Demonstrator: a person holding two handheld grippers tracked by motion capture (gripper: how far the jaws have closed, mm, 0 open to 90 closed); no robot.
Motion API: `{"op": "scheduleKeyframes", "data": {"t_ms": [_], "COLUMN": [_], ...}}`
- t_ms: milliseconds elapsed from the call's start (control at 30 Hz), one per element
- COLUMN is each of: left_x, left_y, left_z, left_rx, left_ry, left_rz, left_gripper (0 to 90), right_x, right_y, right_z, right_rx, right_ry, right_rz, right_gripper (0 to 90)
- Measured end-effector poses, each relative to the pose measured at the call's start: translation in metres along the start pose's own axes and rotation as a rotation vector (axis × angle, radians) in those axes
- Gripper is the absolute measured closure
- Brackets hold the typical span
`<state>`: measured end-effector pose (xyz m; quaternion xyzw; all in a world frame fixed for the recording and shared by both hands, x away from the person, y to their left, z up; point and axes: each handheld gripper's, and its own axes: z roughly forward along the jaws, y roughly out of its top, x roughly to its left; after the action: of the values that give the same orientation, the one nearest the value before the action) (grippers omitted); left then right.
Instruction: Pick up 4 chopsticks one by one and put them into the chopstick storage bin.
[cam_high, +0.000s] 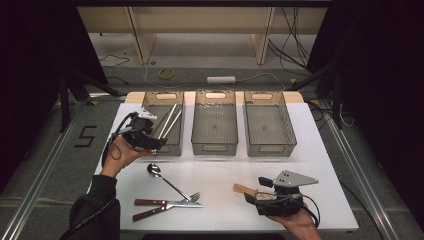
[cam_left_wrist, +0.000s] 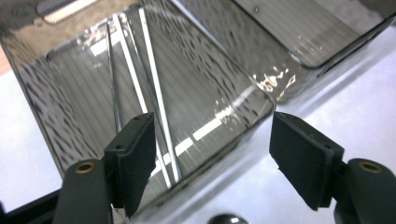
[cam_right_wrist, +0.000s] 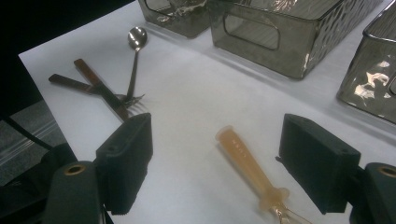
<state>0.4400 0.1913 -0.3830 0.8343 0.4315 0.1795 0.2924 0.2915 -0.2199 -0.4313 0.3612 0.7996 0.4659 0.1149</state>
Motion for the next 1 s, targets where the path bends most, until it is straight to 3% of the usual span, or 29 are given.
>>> {"op": "scheduleKeyframes", "data": {"t_ms": [133,300,500,733,1000], "left_x": [-0.002,-0.005,-0.004,-0.005,-0.007], "left_y": [-0.007,-0.017,-0.027,-0.036,-0.047], "left_z": [-0.004,-0.01,-0.009,-0.005,-0.001], "left_rx": [0.013,0.012,0.014,-0.006,-0.03], "left_ry": [0.007,-0.015,0.007,0.032,0.029], "left_rz": [-0.034,-0.092,-0.153,-0.191,-0.244], "left_gripper": [28.7,25.7,23.4,20.2,16.7], "right_x": [0.0,0.0,-0.002,-0.003,-0.004], "right_y": [0.0,0.0,-0.001,-0.002,-0.002], "right_z": [0.0,0.001,0.0,-0.001,0.0], "right_rx": [-0.001,-0.001,0.001,-0.001,0.0], "right_ry": [0.0,-0.001,0.0,0.001,0.004], "right_rz": [0.001,-0.001,0.001,0.005,0.005], "right_gripper": [26.7,26.7,26.7,26.7,26.7]}}
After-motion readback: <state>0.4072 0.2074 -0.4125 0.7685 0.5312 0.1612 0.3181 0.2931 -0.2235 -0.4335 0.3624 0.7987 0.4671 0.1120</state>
